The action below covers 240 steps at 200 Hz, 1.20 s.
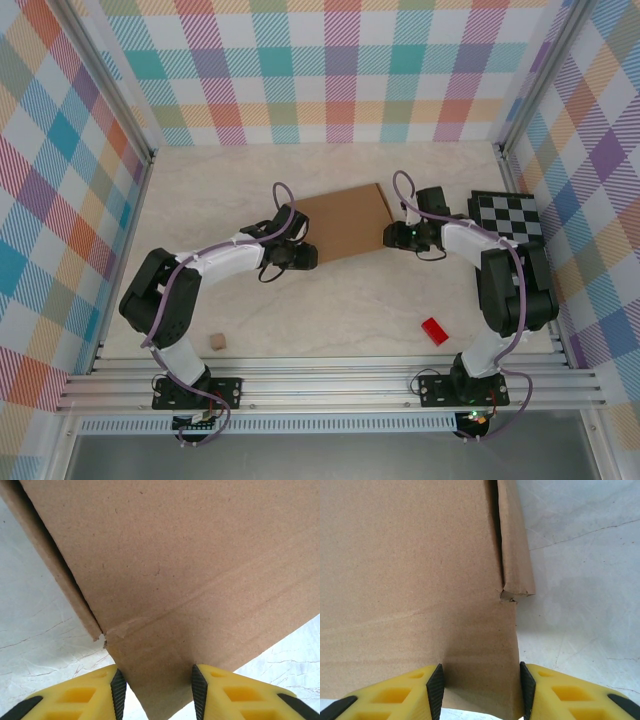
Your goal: Fold the paper box
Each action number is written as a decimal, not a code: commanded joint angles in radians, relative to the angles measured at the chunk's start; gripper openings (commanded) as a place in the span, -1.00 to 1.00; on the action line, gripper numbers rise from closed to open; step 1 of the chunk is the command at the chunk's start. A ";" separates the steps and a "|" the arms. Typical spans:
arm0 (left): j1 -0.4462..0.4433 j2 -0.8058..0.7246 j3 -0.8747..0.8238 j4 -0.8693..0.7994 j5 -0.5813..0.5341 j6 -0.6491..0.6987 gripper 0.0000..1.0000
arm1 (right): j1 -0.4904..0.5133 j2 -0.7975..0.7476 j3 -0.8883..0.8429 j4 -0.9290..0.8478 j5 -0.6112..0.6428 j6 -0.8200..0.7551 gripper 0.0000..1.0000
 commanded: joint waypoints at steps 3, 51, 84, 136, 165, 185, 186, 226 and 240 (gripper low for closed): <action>0.004 -0.023 0.018 0.025 0.012 0.039 -0.15 | 0.006 -0.010 0.029 -0.029 -0.008 -0.011 -0.10; 0.004 -0.020 0.048 -0.055 -0.072 0.098 -0.12 | 0.006 -0.010 0.017 -0.028 -0.001 -0.016 -0.10; 0.004 -0.027 0.041 -0.056 -0.078 0.129 -0.12 | 0.007 -0.011 0.015 -0.035 0.008 -0.025 -0.10; 0.008 -0.025 0.023 0.006 -0.018 0.143 -0.16 | 0.007 -0.016 0.023 -0.041 0.004 -0.031 -0.10; 0.007 -0.026 0.022 0.029 0.002 0.140 -0.17 | 0.006 -0.016 0.026 -0.043 0.002 -0.029 -0.11; 0.007 -0.023 0.030 0.010 -0.019 0.160 -0.18 | 0.006 -0.014 0.027 -0.042 0.000 -0.028 -0.11; 0.007 -0.023 0.031 0.008 -0.020 0.161 -0.17 | 0.006 -0.014 0.027 -0.041 -0.001 -0.028 -0.11; 0.008 -0.017 0.025 0.010 -0.035 0.202 -0.17 | 0.006 -0.015 0.029 -0.046 0.004 -0.036 -0.10; 0.008 -0.013 0.016 0.034 -0.017 0.206 -0.17 | 0.006 -0.014 0.030 -0.048 0.004 -0.039 -0.11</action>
